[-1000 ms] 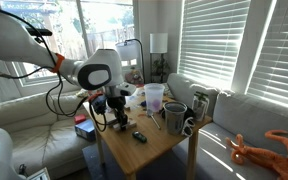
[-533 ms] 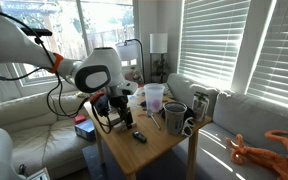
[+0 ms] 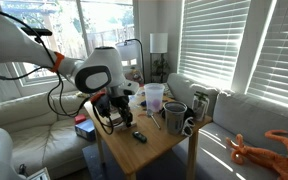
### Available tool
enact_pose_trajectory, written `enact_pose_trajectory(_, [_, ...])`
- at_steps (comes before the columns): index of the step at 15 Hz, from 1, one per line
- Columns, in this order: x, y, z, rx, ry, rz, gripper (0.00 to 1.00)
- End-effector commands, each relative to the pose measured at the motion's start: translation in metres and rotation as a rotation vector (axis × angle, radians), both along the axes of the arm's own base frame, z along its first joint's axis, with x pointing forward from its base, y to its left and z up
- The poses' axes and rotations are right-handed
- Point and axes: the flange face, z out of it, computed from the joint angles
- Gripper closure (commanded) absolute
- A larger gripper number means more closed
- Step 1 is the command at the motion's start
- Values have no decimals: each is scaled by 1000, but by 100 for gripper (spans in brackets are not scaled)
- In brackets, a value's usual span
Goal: Put the toy car on the table, then move the right wooden blocks in line with the middle blocks and put the toy car on the wooden blocks
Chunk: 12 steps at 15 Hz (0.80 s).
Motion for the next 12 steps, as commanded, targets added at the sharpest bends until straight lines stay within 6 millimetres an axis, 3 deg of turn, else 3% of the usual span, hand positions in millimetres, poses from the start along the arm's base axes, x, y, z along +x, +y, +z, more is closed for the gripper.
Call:
enact_pose_trajectory(1, [-3, -3, 6, 23, -15, -1, 93])
enact_pose_trajectory(12, [20, -13, 16, 53, -38, -28, 93])
